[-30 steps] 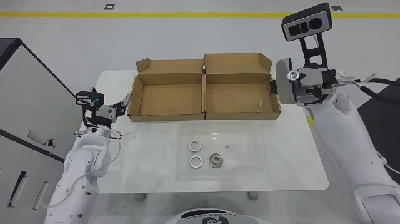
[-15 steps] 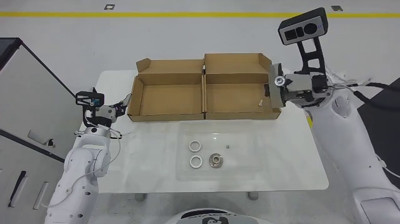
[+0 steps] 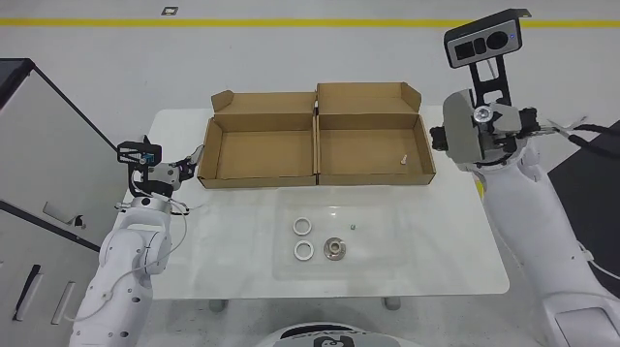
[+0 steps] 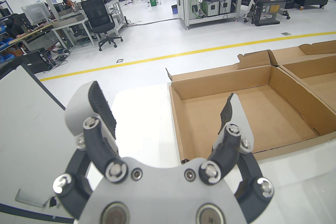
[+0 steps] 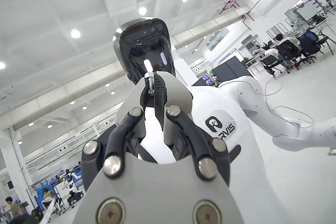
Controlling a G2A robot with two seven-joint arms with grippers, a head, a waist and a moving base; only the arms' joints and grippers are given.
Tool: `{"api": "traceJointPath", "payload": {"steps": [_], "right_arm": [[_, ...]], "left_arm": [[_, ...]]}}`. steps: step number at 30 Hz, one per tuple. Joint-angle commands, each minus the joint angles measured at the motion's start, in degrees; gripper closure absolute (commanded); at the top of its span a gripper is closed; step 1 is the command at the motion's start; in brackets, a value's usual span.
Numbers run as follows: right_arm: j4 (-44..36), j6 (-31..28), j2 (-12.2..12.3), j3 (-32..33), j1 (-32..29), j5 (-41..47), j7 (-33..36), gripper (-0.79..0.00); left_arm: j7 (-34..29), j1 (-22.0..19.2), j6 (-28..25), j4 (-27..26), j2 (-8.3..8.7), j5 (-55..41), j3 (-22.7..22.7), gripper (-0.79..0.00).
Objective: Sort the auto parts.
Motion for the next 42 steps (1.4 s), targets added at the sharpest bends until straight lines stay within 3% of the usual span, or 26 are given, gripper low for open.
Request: {"api": "traceJointPath", "payload": {"steps": [1, 14, 18, 26, 32, 36, 42], "right_arm": [[0.00, 0.00, 0.00, 0.00, 0.00, 0.00, 0.00, 0.000], [-0.06, 0.07, 0.00, 0.05, -0.04, -0.25, -0.33, 0.000], [1.54, 1.52, 0.44, 3.69, -0.71, -6.58, -2.36, 0.000], [5.68, 7.89, 2.83, 15.14, -2.34, -28.41, -0.70, 0.000], [6.78, 11.37, 4.66, 21.36, -0.11, -46.35, 0.75, 0.000], [7.12, 12.93, 5.70, 20.89, 3.64, -61.65, 1.37, 0.000], [9.48, 11.60, 6.23, 14.06, 10.65, -79.11, 2.15, 0.000]], "left_arm": [[0.00, 0.00, 0.00, 0.00, 0.00, 0.00, 0.00, -0.785], [0.00, 0.00, 0.00, 0.00, 0.00, 0.00, 0.00, -0.785], [0.00, 0.00, 0.00, 0.00, 0.00, 0.00, 0.00, -0.785], [0.00, 0.00, 0.00, 0.00, 0.00, 0.00, 0.00, -0.785], [0.00, 0.00, 0.00, 0.00, 0.00, 0.00, 0.00, -0.785], [0.00, 0.00, 0.00, 0.00, 0.00, 0.00, 0.00, -0.785], [0.00, 0.00, 0.00, 0.00, 0.00, 0.00, 0.00, -0.785]]}}
